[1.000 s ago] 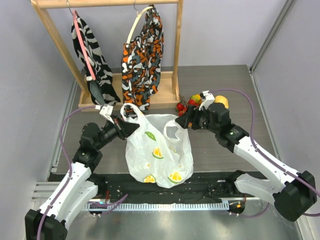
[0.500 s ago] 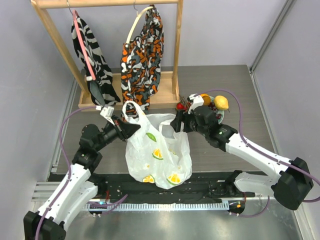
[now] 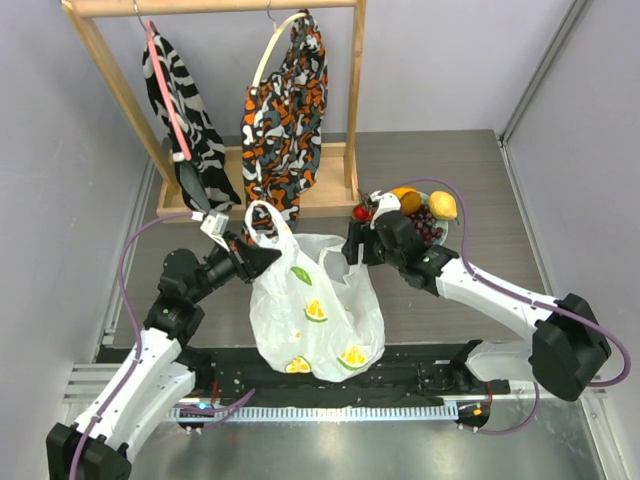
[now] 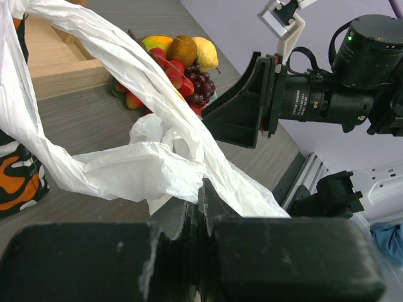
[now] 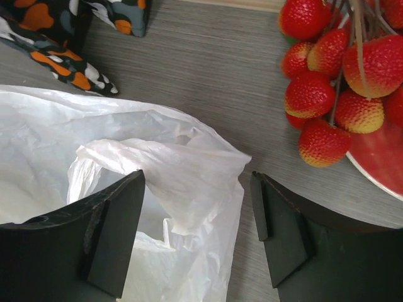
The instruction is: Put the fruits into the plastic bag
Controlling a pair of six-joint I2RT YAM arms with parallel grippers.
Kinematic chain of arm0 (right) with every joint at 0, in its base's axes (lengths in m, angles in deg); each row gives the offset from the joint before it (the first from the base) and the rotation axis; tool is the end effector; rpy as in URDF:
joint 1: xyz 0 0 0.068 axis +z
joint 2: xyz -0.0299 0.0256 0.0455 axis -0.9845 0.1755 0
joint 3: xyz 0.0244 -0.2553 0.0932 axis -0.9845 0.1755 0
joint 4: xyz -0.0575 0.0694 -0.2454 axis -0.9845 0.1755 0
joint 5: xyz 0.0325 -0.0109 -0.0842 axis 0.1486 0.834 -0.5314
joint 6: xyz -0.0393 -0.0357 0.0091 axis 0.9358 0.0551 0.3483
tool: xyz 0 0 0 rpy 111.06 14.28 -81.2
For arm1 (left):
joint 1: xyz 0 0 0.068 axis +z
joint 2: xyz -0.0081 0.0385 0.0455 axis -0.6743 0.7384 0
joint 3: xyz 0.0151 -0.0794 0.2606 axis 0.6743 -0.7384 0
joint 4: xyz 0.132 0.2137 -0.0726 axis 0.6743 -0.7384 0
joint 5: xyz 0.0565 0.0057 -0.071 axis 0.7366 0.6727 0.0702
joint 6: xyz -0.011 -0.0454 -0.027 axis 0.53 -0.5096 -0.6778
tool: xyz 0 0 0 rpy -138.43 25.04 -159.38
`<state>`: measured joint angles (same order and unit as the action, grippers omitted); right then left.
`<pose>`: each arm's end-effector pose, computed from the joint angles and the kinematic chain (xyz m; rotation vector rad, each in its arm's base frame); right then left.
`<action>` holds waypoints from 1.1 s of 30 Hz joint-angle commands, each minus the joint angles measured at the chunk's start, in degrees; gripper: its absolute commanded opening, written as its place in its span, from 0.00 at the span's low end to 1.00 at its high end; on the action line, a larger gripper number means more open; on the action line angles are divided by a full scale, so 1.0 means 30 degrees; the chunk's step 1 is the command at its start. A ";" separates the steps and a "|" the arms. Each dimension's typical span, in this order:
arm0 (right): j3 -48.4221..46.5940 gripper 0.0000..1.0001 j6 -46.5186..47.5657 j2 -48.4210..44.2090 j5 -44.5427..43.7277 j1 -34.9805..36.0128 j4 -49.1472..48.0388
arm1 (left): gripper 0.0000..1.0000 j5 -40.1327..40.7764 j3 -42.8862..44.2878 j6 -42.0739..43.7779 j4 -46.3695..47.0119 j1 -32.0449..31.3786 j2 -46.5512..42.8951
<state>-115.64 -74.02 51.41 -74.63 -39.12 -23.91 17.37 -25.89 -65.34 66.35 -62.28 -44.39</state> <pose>0.2123 0.1758 0.2495 -0.2258 2.1843 0.4834 0.1486 -0.0726 0.2757 0.2011 1.7030 -1.1492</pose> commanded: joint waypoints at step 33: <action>0.2583 0.89 0.1980 -0.2464 -0.0955 0.1350 -0.3204 | 0.00 0.0274 0.0200 0.0468 0.0067 -0.0170 0.0038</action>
<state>-106.40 -71.07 43.34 -72.53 -35.30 -28.72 18.25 -25.89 -64.97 65.65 -62.39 -44.11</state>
